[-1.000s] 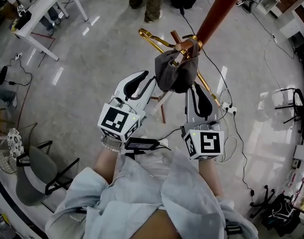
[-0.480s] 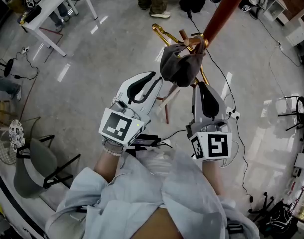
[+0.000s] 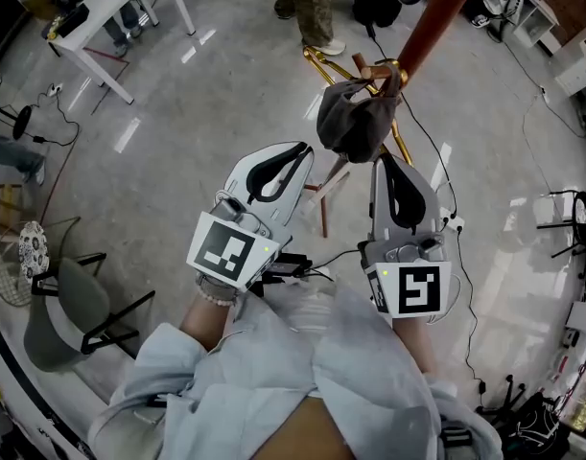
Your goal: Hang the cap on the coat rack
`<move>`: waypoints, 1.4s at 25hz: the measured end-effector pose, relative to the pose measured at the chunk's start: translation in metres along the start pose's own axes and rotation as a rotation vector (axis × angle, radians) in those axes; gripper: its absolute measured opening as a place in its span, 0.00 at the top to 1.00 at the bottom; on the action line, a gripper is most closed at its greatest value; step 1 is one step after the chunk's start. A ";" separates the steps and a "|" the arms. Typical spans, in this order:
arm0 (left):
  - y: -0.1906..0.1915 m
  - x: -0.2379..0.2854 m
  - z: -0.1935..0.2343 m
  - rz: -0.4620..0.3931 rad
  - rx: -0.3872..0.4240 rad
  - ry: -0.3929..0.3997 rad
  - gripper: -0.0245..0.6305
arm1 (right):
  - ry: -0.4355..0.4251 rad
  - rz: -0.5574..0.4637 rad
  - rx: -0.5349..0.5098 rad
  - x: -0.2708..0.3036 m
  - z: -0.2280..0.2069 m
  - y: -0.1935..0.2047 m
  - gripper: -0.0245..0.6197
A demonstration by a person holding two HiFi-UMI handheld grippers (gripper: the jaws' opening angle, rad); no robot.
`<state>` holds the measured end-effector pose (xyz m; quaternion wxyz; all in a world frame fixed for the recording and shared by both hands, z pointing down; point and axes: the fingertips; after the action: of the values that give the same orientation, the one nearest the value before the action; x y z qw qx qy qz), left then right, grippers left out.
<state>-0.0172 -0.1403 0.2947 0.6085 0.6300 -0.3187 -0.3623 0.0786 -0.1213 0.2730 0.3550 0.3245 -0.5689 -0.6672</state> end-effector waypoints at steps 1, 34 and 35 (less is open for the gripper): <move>-0.001 -0.002 -0.001 -0.001 0.002 0.001 0.93 | -0.003 -0.004 0.000 -0.001 0.001 -0.002 0.95; -0.002 -0.006 -0.008 0.040 0.009 0.006 0.95 | -0.037 0.014 -0.037 -0.001 0.004 0.000 0.95; -0.002 -0.006 -0.008 0.045 0.009 0.008 0.95 | -0.038 0.015 -0.037 0.000 0.004 0.001 0.95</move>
<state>-0.0132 -0.1311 0.2936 0.6148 0.6268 -0.3320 -0.3448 0.0754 -0.1190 0.2745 0.3550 0.3011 -0.5656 -0.6808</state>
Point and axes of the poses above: the fingertips, and each gripper's own axes: x forward along the fingers, z to its left, y out of its underside, and after that the axes turned 9 degrees about -y, right-handed
